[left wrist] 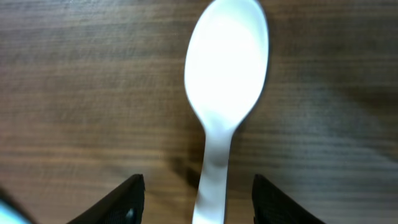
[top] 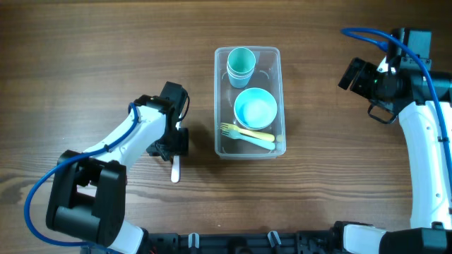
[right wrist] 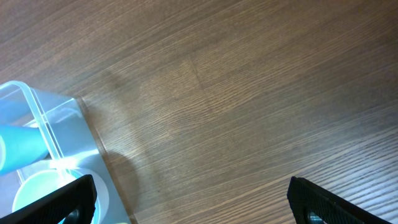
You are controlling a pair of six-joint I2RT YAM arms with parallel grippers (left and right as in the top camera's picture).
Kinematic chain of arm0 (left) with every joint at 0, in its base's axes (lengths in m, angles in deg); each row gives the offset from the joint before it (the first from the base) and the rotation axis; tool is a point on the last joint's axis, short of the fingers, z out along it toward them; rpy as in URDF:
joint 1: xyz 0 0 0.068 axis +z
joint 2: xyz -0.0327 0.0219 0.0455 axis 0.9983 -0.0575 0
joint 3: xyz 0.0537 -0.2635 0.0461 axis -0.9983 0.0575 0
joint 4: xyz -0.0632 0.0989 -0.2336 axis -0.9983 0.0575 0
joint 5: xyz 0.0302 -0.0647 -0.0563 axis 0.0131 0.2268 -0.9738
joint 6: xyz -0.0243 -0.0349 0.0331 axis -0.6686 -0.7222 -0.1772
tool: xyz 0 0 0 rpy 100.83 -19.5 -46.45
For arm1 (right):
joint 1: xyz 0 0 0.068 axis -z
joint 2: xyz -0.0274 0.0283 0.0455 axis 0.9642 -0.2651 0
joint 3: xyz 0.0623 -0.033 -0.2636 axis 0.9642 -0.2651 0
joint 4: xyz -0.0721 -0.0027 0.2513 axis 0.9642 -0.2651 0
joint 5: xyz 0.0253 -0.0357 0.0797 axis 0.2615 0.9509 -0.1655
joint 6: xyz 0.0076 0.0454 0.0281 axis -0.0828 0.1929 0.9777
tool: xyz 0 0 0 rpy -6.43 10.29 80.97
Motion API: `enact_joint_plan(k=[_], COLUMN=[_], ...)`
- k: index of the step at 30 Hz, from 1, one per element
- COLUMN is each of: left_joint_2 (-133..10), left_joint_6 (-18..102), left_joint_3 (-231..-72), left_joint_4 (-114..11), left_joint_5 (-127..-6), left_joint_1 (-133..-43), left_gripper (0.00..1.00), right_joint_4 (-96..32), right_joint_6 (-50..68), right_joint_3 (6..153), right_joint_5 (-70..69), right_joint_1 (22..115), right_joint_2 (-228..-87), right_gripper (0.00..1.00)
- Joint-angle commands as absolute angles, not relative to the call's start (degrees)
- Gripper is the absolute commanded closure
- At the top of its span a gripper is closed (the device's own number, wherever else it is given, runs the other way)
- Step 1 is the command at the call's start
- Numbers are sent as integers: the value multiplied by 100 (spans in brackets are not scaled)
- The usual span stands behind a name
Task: Pack container
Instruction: 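Lower the left gripper onto the white spoon and grasp it, then place the white spoon into the container's near end and release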
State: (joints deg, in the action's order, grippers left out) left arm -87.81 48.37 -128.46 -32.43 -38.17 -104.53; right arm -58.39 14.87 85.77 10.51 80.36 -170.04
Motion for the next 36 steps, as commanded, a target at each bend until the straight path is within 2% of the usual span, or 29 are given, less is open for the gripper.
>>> enact_joint_plan(k=[1,4,6,8,10,11,13,19,23,27,29,36], left_joint_2=[-8746,-8746,-8746,-8746,-8746,-8744,-8733,-8423,-7828,-7230,-7142,-7365], left_joint_6=[5099,5101,5119,5119,5117,5119,5119,5121,6107,6955,7895,8618], left_joint_3=[-12515,-12172,-12078,-12054,-12054,-12065,-12172,-13547,-14253,-14393,-14393,-14391], left_joint_4=[-3499,-3988,-4222,-4377,-4395,-4388,-4277,-2926,-2386,-2578,-2758,-3853], left_joint_5=[-3868,-3868,-3866,-3868,-3866,-3866,-3866,-3866,-3868,-3866,-3824,-3682], left_joint_1=[-10420,-10422,-10422,-10422,-10422,-10422,-10422,-10422,-10870,-11985,-12763,-14031], left_gripper=[44,44,50,61,78,91,96,96,96,96,96,96], right_joint_4=[-5841,-5841,-5841,-5841,-5841,-5841,-5841,-5841,-5841,-5841,-5841,-5841], right_joint_6=[1487,1484,1484,1487,1487,1484,1484,1487,1484,1484,1487,1484], right_joint_3=[8539,8539,8539,8539,8539,8539,8539,8539,8539,8539,8539,8539], right_joint_5=[1001,1001,1001,1001,1001,1001,1001,1001,1001,1001,1001,1001], right_joint_1=[8054,8054,8054,8054,8054,8054,8054,8054,8054,8054,8054,8054], right_joint_2=[-17059,-17059,-17059,-17059,-17059,-17059,-17059,-17059,-17059,-17059,-17059,-17059], right_gripper=[0,0,0,0,0,0,0,0,0,0,0,0])
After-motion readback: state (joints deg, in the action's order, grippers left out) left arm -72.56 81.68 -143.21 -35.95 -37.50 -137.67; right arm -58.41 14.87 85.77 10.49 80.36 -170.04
